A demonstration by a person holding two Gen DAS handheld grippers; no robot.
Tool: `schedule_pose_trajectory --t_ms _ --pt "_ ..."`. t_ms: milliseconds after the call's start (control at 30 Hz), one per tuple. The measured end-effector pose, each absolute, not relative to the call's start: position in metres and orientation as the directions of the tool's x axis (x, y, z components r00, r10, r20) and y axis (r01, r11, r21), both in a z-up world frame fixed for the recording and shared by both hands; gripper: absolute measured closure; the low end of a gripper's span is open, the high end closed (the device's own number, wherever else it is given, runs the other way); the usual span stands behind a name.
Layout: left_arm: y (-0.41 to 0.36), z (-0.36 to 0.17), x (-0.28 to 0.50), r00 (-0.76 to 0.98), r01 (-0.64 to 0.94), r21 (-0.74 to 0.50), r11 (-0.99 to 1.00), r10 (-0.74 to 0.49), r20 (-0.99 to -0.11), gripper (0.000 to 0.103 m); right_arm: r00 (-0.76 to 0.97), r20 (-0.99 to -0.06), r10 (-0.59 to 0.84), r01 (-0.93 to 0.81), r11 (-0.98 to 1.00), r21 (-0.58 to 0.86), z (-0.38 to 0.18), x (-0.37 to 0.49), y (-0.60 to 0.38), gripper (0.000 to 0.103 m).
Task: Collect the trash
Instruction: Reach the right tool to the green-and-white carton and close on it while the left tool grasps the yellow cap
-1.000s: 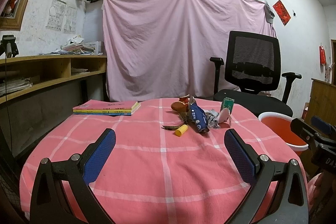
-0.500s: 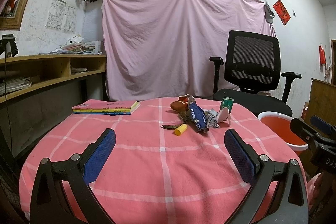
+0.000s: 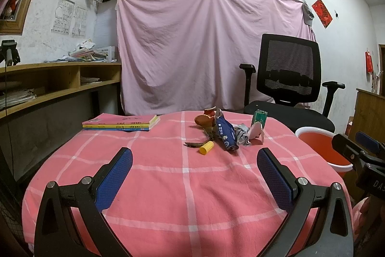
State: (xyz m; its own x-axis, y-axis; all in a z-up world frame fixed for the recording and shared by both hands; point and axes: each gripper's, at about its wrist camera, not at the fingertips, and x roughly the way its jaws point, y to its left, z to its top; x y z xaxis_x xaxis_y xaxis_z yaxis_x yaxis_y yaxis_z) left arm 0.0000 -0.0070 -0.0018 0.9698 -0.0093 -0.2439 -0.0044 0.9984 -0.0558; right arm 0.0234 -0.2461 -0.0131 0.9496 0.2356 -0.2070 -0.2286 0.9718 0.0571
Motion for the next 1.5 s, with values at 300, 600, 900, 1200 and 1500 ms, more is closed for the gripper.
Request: schedule_pose_trajectory --t_ms 300,600,900,1200,1500 --pt "-0.006 -0.001 0.000 0.969 0.000 -0.056 0.998 -0.013 -0.246 0.002 0.947 -0.203 0.251 -0.242 0.968 0.068 -0.010 0.023 -0.246 0.000" --pt "0.004 0.018 0.002 0.985 -0.012 -0.073 0.997 -0.001 -0.173 0.002 0.949 -0.140 0.284 -0.279 0.959 0.056 0.015 0.033 -0.246 0.000" --pt "0.015 0.050 0.059 0.989 0.037 -0.025 0.999 -0.040 -0.140 0.002 0.922 -0.215 0.323 -0.331 0.944 -0.002 0.046 0.099 -0.235 0.000" --pt "0.025 0.026 0.092 0.976 0.028 -0.017 0.999 -0.031 -0.215 0.002 0.884 -0.322 0.339 -0.356 0.935 0.006 0.027 0.155 -0.216 0.000" --pt "0.015 -0.006 0.119 0.918 0.096 0.000 0.995 -0.088 -0.387 0.017 0.826 -0.408 0.389 -0.417 0.909 0.023 0.004 0.178 -0.200 0.000"
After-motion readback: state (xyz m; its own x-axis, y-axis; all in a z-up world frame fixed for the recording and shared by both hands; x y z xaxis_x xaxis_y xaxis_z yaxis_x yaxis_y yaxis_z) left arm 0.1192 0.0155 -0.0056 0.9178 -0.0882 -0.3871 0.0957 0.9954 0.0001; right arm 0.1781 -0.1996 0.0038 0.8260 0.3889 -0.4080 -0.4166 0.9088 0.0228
